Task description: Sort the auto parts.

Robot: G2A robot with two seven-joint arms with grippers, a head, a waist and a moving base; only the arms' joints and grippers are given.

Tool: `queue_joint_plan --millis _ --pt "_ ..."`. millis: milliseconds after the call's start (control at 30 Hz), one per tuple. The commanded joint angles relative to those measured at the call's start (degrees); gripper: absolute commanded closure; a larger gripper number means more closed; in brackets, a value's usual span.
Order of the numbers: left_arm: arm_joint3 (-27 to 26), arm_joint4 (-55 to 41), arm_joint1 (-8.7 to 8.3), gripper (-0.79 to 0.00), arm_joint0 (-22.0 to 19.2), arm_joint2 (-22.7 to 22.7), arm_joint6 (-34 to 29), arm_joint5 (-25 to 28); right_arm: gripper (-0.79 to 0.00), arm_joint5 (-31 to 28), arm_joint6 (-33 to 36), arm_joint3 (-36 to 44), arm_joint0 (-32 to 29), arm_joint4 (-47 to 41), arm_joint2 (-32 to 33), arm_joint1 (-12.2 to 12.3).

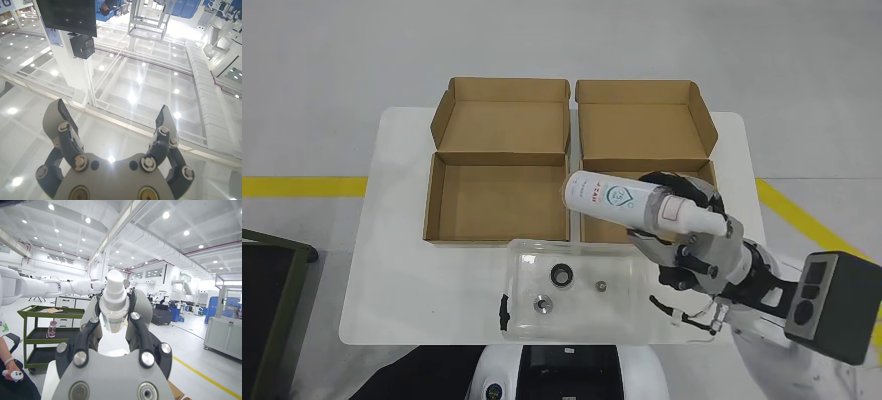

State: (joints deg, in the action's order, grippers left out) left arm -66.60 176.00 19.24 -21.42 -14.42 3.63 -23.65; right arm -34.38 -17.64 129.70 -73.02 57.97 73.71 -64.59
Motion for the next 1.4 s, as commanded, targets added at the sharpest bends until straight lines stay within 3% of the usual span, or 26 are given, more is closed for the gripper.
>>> queue_joint_plan --millis 0,433,733,1100,1367 --pt "0.0 0.0 0.00 -0.785 0.0 0.0 0.0 0.0 0.000 0.2 -0.7 -0.1 0.3 -0.2 -0.2 -0.1" --pt "0.0 0.0 0.00 -0.785 0.0 0.0 0.0 0.0 0.000 -1.2 0.4 -2.7 -1.4 3.7 -1.6 -0.4" --pt "0.0 0.0 0.00 -0.785 0.0 0.0 0.0 0.0 0.000 -2.0 5.2 -10.5 -0.5 5.6 -5.3 -0.7" --pt "0.0 0.0 0.00 -0.785 0.0 0.0 0.0 0.0 0.000 -1.2 15.9 -15.1 0.1 10.1 -5.5 -0.5" --pt "0.0 0.0 0.00 -0.785 0.0 0.0 0.0 0.0 0.000 -0.6 19.9 -19.1 0.5 11.8 -4.8 -0.3"
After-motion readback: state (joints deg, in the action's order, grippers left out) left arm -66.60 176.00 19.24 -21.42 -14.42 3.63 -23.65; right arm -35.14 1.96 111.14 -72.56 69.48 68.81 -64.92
